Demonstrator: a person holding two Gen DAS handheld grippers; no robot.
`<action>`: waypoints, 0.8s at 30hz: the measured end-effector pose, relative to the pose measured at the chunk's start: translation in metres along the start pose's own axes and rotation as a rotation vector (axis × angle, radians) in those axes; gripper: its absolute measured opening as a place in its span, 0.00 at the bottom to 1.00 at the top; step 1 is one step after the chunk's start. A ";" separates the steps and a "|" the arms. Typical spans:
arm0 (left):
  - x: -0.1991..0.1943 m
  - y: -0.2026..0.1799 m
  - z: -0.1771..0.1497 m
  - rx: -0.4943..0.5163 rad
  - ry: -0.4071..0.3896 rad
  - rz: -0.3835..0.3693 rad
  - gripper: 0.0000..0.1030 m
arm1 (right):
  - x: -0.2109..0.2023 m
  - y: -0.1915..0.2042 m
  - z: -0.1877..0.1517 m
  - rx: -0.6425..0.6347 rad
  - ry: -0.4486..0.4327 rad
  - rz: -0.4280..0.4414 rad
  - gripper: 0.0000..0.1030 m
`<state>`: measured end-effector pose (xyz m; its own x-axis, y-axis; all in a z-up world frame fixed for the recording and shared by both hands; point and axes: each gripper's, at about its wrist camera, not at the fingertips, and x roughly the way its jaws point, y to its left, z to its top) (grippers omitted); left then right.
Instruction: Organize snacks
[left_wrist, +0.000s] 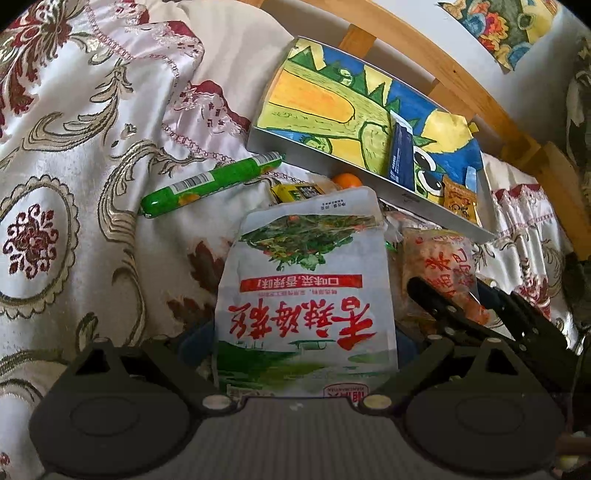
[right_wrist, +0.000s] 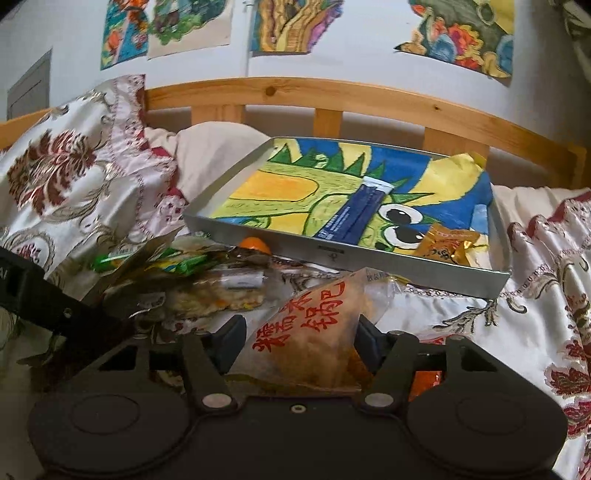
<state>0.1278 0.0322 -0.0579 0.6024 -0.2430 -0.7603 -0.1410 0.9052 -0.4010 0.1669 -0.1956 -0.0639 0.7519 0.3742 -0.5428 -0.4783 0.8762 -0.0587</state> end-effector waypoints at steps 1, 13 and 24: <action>0.001 -0.001 -0.001 0.007 0.000 0.005 0.94 | 0.001 0.001 -0.001 -0.010 0.003 0.001 0.63; -0.005 -0.008 -0.008 -0.026 0.014 0.025 0.93 | -0.005 0.016 -0.006 -0.136 0.017 0.014 0.57; -0.019 -0.014 -0.028 -0.066 -0.004 0.006 0.93 | -0.020 0.029 -0.009 -0.250 0.020 0.021 0.47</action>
<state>0.0958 0.0147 -0.0525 0.6042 -0.2358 -0.7611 -0.1963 0.8817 -0.4290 0.1339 -0.1800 -0.0629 0.7327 0.3831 -0.5625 -0.5928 0.7653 -0.2510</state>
